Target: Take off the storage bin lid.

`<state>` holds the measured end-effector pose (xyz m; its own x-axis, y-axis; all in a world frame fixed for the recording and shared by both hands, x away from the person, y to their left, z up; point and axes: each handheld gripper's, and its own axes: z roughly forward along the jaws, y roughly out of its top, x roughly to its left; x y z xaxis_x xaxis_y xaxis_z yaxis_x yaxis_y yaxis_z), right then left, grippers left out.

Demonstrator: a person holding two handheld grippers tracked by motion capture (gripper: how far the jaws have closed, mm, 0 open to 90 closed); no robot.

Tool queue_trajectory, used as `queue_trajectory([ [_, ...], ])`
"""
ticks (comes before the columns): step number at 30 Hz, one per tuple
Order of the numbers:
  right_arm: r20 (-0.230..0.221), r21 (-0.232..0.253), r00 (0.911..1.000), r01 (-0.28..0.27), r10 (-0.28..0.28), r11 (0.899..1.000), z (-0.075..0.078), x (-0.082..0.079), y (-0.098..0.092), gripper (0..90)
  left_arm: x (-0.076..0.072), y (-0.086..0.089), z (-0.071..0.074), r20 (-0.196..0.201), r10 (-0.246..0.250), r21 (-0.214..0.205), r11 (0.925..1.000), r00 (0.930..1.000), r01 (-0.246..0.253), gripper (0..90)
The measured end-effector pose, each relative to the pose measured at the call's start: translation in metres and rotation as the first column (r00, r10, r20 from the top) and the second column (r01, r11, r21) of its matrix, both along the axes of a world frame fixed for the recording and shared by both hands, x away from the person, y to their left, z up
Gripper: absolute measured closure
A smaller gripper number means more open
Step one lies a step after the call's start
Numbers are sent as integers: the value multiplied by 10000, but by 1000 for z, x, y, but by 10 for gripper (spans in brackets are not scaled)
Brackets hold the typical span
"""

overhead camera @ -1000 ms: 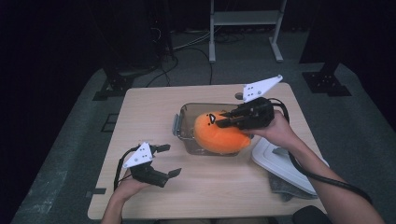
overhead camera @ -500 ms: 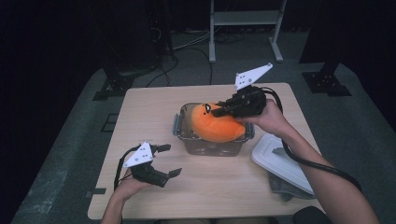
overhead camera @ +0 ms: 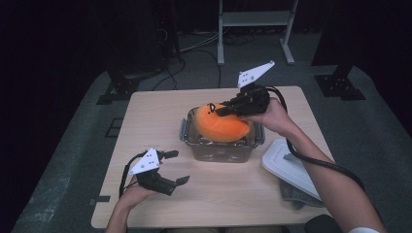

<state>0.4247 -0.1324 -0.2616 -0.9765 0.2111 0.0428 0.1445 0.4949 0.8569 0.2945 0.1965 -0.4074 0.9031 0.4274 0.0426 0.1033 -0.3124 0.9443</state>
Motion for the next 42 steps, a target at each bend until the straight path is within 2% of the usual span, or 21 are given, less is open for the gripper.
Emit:
queue_trajectory([
  [8,-182,-53,9997,132,-133,9999,-7,14,4,785,0,1,0,-39,33,-89,10000,10000,-33,78],
  [22,-513,-220,9985,197,-208,9996,-35,32,6,784,0,0,-1,-48,-7,-27,10000,10000,7,78],
  [32,-629,-418,9976,249,-275,9988,-48,38,9,783,0,-1,-1,-77,-47,-43,10000,10000,47,78],
  [42,-540,-717,9980,293,-332,9970,-57,41,12,783,-1,-1,-1,-58,-36,-13,10000,10000,36,78],
])
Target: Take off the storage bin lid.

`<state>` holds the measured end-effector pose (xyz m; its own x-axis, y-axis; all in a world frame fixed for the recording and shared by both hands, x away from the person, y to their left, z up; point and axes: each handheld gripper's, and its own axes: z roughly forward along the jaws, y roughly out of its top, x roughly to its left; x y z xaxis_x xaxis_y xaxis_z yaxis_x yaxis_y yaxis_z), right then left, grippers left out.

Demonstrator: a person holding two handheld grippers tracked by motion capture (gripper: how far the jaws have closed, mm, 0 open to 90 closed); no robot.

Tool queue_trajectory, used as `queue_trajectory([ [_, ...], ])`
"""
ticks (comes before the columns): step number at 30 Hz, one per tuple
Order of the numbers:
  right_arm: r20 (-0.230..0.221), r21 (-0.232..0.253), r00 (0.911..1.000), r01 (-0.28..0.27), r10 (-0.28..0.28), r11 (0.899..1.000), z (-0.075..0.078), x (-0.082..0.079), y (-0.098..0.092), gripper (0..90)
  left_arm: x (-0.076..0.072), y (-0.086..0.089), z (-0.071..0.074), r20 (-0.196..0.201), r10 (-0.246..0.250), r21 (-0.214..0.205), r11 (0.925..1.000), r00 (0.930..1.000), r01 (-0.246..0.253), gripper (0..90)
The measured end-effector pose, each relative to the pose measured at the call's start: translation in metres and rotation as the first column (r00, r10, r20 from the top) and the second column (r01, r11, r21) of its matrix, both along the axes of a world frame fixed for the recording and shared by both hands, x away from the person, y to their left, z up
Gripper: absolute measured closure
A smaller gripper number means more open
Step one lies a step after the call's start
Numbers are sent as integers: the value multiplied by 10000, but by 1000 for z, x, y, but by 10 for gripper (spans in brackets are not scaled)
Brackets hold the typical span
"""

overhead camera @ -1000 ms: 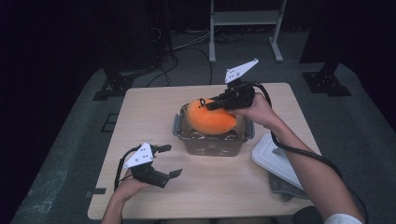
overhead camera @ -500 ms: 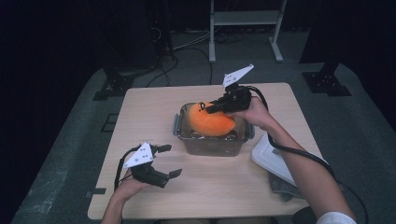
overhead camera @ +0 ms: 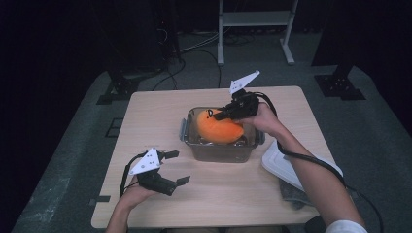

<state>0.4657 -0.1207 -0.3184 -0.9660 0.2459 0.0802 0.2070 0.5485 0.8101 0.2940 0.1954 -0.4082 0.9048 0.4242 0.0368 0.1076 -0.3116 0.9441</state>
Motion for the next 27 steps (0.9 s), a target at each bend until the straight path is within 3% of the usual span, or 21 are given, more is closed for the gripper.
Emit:
queue_trajectory([
  [27,-278,-783,9995,-153,132,9968,-25,6,13,780,-1,0,2,69,-1,-68,10000,10000,2,78],
])
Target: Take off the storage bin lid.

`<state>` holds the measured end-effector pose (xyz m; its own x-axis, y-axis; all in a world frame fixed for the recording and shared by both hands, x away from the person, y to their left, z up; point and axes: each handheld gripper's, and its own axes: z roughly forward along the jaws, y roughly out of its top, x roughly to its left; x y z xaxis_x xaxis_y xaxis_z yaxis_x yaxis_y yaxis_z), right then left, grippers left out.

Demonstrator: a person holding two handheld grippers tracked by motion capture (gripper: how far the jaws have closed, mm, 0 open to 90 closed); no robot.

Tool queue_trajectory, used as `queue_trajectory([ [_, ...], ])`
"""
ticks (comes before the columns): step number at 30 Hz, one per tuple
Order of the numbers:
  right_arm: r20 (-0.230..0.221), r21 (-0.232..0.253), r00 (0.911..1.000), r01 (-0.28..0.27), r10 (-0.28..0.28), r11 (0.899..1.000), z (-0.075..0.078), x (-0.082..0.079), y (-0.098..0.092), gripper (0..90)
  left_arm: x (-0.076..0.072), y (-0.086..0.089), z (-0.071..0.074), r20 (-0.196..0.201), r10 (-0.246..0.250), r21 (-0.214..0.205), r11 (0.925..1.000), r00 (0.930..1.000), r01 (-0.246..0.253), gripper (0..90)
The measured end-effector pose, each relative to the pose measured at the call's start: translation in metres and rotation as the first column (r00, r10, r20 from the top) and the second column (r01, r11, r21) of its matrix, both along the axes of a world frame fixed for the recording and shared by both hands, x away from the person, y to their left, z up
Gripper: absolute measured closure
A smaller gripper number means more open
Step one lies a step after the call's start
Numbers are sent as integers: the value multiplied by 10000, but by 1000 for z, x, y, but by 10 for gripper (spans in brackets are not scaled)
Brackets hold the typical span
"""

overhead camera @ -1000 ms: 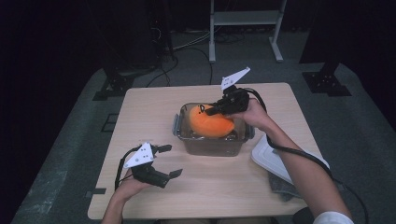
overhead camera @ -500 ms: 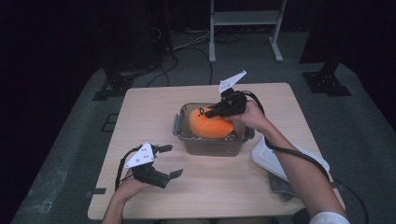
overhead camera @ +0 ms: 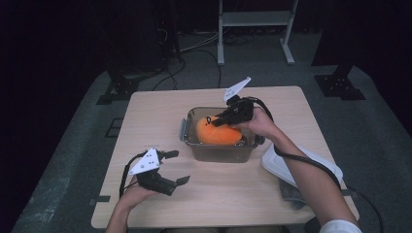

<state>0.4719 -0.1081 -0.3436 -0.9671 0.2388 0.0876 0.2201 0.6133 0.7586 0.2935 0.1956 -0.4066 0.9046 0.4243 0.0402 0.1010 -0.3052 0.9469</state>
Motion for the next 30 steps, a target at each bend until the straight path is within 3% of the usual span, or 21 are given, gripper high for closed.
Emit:
queue_trajectory([
  [20,-74,-565,9997,-245,241,9981,-7,-1,10,763,0,1,1,6,-1,-24,10000,10000,1,78],
  [30,-367,-887,9990,-299,267,9956,-9,-1,13,632,-1,1,2,49,5,-81,10000,10000,-5,78],
])
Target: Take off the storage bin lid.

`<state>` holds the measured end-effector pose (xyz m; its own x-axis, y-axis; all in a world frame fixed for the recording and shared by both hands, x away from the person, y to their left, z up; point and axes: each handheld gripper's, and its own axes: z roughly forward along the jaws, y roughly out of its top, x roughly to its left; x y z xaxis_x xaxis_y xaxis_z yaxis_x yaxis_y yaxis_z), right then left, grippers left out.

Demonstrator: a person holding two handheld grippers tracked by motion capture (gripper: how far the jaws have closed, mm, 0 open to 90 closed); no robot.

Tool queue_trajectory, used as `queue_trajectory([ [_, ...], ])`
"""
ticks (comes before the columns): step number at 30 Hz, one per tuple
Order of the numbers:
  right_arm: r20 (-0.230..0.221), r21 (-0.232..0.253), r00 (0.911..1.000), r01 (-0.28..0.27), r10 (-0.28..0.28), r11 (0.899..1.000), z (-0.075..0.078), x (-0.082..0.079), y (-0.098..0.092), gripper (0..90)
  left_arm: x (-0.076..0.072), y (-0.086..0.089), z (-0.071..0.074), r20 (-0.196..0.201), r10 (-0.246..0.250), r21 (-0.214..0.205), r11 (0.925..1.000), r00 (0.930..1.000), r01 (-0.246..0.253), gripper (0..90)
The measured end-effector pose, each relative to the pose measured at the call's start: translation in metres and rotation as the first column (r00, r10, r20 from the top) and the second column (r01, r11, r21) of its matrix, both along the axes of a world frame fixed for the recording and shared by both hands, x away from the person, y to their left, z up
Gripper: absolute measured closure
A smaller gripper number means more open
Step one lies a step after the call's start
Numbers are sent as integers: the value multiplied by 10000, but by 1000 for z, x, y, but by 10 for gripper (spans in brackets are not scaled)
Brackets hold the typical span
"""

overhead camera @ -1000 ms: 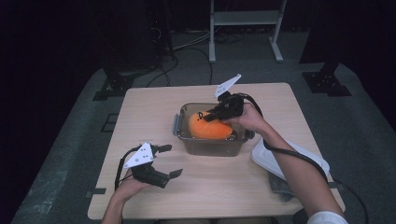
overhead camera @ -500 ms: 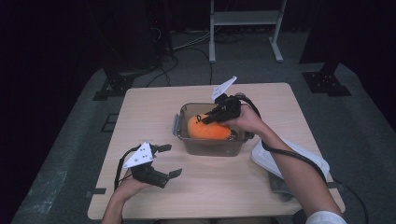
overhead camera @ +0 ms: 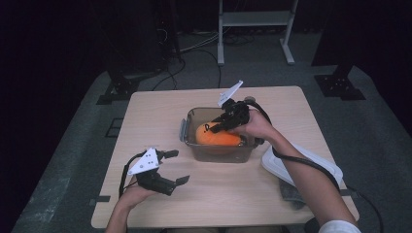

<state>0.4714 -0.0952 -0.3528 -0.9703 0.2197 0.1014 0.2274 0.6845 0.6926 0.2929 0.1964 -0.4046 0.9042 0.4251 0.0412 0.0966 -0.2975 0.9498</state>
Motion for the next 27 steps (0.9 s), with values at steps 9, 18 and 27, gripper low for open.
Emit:
queue_trajectory([
  [9,-310,-148,9995,-105,100,9998,-4,-1,0,593,-1,0,1,-9,-25,58,10000,10000,25,78],
  [18,-295,139,9996,-4,8,9999,3,-5,-7,587,0,-2,1,-1,-42,46,10000,10000,42,78],
  [27,-276,516,9996,38,-24,9987,9,-9,-15,558,1,-4,1,-34,-79,-33,10000,10000,78,78],
])
